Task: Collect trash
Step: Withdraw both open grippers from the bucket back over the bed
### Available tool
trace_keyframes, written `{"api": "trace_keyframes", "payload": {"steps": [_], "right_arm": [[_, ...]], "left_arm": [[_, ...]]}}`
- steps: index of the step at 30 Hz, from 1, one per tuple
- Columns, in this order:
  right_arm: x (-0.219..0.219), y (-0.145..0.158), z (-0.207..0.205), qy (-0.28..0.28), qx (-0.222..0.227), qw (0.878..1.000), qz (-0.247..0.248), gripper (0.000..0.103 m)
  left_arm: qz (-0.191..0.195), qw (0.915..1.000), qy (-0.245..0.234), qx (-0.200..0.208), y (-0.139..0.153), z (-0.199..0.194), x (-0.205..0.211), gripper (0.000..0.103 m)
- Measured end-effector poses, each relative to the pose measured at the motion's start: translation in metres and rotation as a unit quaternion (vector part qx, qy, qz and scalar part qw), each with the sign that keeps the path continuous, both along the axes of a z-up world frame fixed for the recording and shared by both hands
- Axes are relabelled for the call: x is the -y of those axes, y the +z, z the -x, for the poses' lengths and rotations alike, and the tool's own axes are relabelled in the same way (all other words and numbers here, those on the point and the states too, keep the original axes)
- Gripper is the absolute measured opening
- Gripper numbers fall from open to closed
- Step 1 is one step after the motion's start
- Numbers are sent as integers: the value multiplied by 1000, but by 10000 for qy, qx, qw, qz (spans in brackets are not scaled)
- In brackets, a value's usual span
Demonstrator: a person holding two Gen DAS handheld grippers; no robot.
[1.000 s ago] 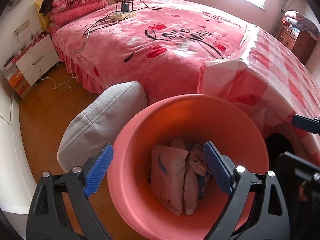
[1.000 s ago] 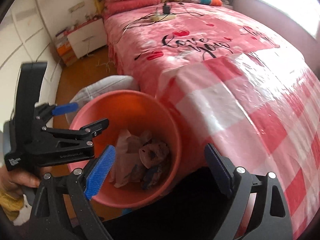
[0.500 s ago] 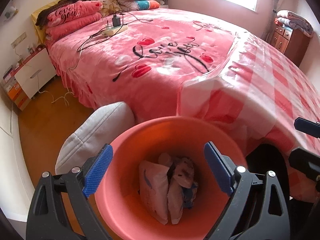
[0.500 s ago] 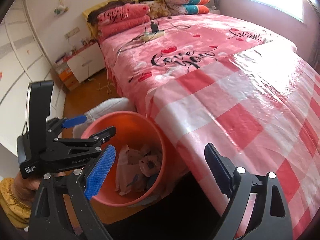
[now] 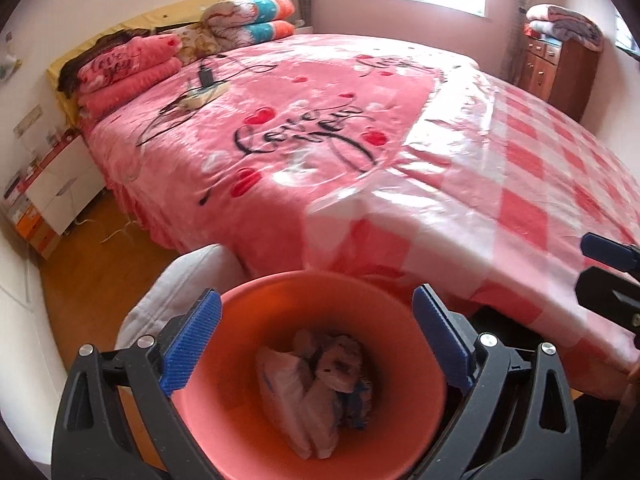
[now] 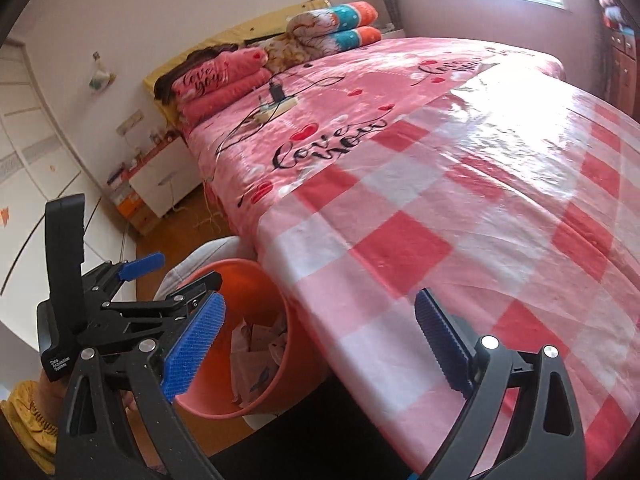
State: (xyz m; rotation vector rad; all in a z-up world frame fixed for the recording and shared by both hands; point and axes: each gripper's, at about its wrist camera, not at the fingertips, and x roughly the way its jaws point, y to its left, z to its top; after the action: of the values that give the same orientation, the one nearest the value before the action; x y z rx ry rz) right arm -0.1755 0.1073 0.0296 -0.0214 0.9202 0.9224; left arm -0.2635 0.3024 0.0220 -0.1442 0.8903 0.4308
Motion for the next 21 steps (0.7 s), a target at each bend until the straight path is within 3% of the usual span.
{"api": "trace_keyframes", "payload": {"steps": [13,18,21], "right_arm": [[66,11,-25,-810,487,9946,-426,98],[92,16,-38,-1243,768,9882,-470,98],[110,18,-46,-1575,941,9819,-472,98]], "left_arm": [[-40,9981,-607,133,13,-38,55,97],[-283,9951,-850,425,20,-52,80,97],[-191,9926,-1059,558,23,-62,94,97]]}}
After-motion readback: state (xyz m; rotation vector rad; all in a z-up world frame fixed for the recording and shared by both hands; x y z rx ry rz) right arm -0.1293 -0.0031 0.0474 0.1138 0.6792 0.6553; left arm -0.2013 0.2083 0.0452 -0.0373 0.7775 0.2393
